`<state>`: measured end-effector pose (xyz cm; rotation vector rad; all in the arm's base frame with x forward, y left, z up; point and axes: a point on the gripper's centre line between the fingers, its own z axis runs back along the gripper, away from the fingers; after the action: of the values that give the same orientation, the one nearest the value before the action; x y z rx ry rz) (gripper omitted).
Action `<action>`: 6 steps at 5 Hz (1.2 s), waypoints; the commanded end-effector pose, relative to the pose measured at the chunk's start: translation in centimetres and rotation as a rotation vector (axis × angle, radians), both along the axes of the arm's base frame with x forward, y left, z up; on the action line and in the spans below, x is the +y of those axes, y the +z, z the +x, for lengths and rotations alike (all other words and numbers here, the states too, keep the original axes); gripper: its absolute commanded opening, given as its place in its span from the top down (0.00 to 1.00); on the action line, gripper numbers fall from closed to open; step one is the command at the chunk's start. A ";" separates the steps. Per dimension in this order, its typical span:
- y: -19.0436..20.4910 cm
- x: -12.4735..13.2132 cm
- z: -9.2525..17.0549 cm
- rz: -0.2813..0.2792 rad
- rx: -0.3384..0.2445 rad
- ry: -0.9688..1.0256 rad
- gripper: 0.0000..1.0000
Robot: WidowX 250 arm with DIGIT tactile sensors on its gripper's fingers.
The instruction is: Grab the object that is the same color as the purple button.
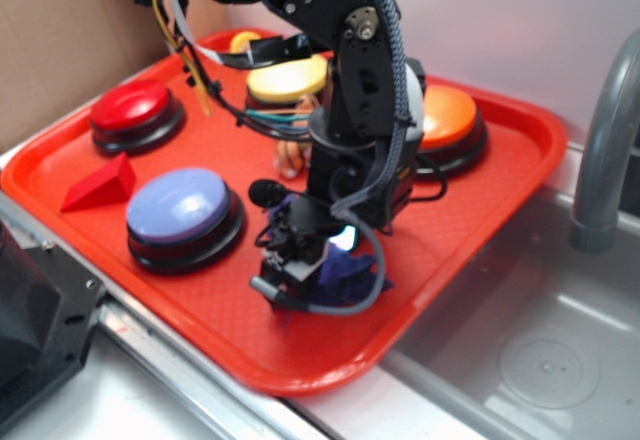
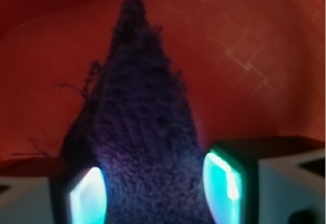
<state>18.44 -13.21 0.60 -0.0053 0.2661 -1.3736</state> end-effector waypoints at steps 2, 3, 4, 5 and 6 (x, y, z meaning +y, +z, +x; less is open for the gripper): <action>2.8 2.8 -3.1 0.011 -0.137 0.464 1.00; 7.1 3.4 -3.1 -0.062 -0.259 0.694 1.00; 12.1 3.7 -2.7 -0.142 -0.310 0.949 1.00; 17.0 4.3 -2.8 -0.146 -0.320 1.203 1.00; 20.1 6.4 -3.1 -0.119 -0.317 1.455 1.00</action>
<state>15.41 -4.88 20.04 -0.0477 -0.0716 0.0656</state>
